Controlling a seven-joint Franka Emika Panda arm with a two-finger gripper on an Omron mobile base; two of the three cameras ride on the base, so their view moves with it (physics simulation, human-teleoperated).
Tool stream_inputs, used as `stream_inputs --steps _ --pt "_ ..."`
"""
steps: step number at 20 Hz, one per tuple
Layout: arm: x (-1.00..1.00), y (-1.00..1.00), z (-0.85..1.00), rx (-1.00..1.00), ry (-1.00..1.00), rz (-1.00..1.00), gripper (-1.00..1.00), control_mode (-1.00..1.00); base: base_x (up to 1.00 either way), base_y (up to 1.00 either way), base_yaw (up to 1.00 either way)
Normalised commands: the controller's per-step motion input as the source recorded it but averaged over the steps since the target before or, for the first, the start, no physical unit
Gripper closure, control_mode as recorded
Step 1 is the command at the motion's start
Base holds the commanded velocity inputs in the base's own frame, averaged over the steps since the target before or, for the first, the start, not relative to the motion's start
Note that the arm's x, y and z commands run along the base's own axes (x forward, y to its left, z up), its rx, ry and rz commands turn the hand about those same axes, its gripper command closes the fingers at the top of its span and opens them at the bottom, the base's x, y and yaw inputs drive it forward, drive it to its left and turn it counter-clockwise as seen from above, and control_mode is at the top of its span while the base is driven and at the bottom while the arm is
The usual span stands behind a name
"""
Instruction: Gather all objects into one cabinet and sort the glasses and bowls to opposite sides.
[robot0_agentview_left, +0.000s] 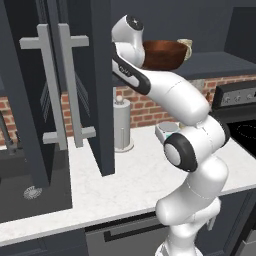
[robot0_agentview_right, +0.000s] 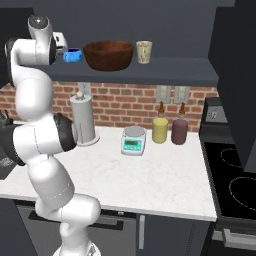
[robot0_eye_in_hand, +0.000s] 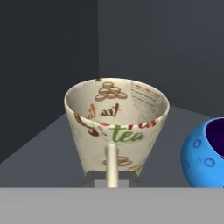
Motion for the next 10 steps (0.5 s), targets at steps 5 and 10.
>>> stream_inputs --steps 5,10 --pt "0.0 0.01 -0.15 0.0 -0.08 -0.05 1.0 -1.0 0.0 0.0 0.0" --pt "0.1 0.0 -0.13 0.0 -0.07 -0.05 1.0 -1.0 0.0 0.0 0.0"
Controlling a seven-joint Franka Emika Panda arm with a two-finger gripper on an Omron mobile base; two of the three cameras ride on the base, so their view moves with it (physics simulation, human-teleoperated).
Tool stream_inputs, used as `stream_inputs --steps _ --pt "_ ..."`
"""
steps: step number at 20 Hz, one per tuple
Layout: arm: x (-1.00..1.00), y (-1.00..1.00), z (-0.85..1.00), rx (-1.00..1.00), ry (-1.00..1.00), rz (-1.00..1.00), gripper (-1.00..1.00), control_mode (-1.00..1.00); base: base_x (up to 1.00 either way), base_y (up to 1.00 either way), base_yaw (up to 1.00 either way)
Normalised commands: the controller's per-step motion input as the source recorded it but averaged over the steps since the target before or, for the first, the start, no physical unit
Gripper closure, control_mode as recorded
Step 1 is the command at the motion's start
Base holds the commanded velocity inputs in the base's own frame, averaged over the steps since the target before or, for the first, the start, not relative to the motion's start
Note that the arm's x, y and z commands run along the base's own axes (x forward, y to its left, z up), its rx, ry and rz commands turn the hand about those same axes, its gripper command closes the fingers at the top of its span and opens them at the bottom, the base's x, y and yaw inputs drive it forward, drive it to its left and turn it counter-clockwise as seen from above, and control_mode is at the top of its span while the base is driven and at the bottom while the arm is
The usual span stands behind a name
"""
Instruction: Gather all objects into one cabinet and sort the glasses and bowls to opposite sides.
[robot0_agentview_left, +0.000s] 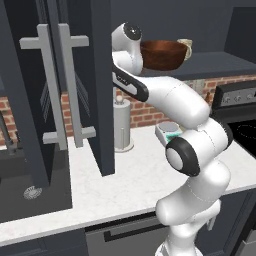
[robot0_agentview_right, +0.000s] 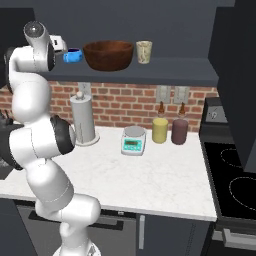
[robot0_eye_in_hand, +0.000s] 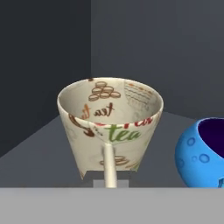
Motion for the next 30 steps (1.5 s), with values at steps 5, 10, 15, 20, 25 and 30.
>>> stream_inputs --steps 5,10,15,20,25,30 --pt "0.38 0.07 -0.04 0.0 0.0 -0.02 1.0 -1.0 0.0 0.0 0.0" --pt "0.12 0.0 0.0 0.0 0.0 0.0 1.0 -1.0 0.0 0.0 0.0" --pt "0.01 0.04 0.0 0.0 0.0 -0.01 1.0 -1.0 0.0 0.0 0.0" --pt "0.0 0.0 0.0 -0.02 0.0 -0.01 1.0 -1.0 0.0 0.0 0.0" --pt "0.0 0.0 0.0 0.0 0.0 0.0 1.0 -1.0 0.0 0.0 0.0" --pt "0.0 0.0 0.0 0.0 0.0 0.0 -1.0 -1.0 0.0 0.0 0.0"
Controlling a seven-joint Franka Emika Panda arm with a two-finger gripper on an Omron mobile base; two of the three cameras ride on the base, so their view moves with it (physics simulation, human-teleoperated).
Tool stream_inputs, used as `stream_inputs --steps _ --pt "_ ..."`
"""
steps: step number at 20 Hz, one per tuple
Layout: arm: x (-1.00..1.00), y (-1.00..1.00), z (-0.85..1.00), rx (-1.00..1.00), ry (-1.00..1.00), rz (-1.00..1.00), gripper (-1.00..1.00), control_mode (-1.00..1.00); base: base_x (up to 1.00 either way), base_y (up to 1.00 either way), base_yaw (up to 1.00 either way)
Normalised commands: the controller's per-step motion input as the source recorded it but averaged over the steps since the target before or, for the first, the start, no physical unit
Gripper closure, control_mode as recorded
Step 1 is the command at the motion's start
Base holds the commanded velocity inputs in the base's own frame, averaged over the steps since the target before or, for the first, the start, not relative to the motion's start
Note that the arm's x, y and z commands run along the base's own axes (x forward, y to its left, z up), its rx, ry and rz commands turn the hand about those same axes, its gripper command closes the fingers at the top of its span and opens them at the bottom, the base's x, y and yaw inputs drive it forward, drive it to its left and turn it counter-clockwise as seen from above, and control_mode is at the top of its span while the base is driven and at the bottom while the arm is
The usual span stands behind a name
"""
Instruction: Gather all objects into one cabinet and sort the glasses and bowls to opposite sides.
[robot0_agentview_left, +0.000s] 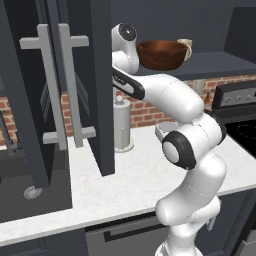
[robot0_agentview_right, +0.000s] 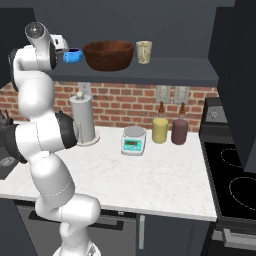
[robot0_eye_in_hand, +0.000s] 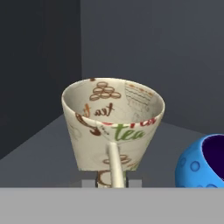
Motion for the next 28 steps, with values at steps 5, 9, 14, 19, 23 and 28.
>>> stream_inputs --steps 5,9,14,19,23,28 --pt "0.0 0.0 0.0 0.0 0.0 0.0 -1.0 -1.0 0.0 0.0 0.0" --pt "0.0 0.0 0.0 0.0 0.0 0.0 -1.0 -1.0 0.0 0.0 0.0" --pt "0.0 0.0 0.0 0.0 0.0 0.0 -1.0 -1.0 0.0 0.0 0.0" --pt "-0.04 0.0 0.0 0.0 0.0 0.0 -1.0 -1.0 0.0 0.0 0.0" --pt "-0.64 -0.01 0.0 0.0 0.0 -0.04 -1.0 -1.0 0.0 0.0 0.0" --pt "-0.99 -0.18 0.03 0.0 0.0 -0.04 -1.0 -1.0 0.0 0.0 0.0"
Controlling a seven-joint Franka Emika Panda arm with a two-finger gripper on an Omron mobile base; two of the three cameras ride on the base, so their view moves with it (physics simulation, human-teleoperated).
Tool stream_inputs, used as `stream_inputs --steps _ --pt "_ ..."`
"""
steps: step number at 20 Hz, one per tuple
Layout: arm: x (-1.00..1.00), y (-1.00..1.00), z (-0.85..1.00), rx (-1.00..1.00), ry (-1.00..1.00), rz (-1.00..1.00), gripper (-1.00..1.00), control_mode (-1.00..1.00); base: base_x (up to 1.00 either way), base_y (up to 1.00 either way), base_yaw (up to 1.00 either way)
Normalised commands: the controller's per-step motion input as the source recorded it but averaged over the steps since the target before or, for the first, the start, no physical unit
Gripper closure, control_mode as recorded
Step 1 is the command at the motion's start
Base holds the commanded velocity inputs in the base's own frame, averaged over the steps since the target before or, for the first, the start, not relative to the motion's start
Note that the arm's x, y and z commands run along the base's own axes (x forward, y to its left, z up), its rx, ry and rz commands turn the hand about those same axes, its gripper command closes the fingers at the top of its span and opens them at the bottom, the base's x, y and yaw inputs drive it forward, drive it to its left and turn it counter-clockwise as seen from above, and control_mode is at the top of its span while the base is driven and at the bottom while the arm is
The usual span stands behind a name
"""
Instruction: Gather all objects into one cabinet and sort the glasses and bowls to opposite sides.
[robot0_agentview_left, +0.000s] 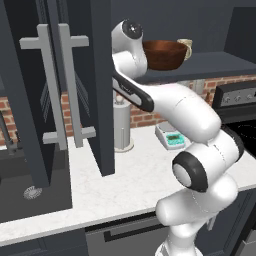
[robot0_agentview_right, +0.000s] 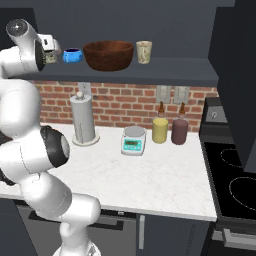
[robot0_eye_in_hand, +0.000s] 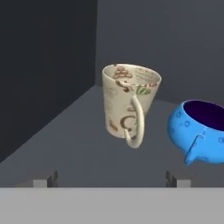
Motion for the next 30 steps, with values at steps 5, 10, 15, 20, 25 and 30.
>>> stream_inputs --steps 5,10,15,20,25,30 --pt "-1.0 -0.5 0.18 0.0 0.0 -0.09 -1.0 -1.0 0.0 0.0 0.0" --pt "-0.98 -0.88 0.19 0.01 0.0 -0.02 -1.0 -1.0 0.0 0.0 0.0" --pt "-0.8 -1.0 0.08 0.05 0.0 0.0 -1.0 -1.0 0.0 0.0 0.0" --pt "-0.63 -0.98 0.02 0.01 0.0 0.0 -1.0 -1.0 0.0 0.0 0.0" --pt "-0.31 -0.99 0.13 0.02 0.0 0.0 -1.0 -1.0 0.0 0.0 0.0" --pt "0.09 -0.88 0.09 0.04 0.05 -0.04 -1.0 -1.0 0.0 0.0 0.0"
